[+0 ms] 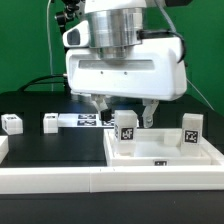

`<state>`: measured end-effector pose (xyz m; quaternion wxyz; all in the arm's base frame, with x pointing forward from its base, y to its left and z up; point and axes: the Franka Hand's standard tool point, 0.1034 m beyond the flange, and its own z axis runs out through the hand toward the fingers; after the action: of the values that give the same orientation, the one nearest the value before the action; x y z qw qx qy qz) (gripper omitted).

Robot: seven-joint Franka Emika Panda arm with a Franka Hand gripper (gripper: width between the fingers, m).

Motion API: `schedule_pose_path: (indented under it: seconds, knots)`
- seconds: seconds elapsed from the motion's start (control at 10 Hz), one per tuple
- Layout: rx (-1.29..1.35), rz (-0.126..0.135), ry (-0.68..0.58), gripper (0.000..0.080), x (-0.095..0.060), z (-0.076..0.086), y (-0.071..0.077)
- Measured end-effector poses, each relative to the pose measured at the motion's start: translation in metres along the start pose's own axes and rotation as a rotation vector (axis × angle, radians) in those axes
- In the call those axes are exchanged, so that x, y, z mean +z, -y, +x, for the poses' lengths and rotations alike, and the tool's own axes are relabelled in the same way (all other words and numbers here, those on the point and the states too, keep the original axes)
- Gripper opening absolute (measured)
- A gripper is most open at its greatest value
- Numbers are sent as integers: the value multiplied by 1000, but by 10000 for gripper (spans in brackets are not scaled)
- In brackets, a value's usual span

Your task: Assemble square table

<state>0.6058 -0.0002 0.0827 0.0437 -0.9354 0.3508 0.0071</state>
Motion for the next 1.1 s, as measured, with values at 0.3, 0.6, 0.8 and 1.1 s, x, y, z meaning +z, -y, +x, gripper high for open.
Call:
schedule_pose_path:
  seconds: [0.3,0.6,0.8,1.1]
  knots:
    - [-309,-25,-10,649,0,0,0]
    - [-505,-27,-8,649,1,-1,1]
    - [-616,-34,-8,649,1,-1,0]
    - [-792,-44,-6,649,1,0,-2]
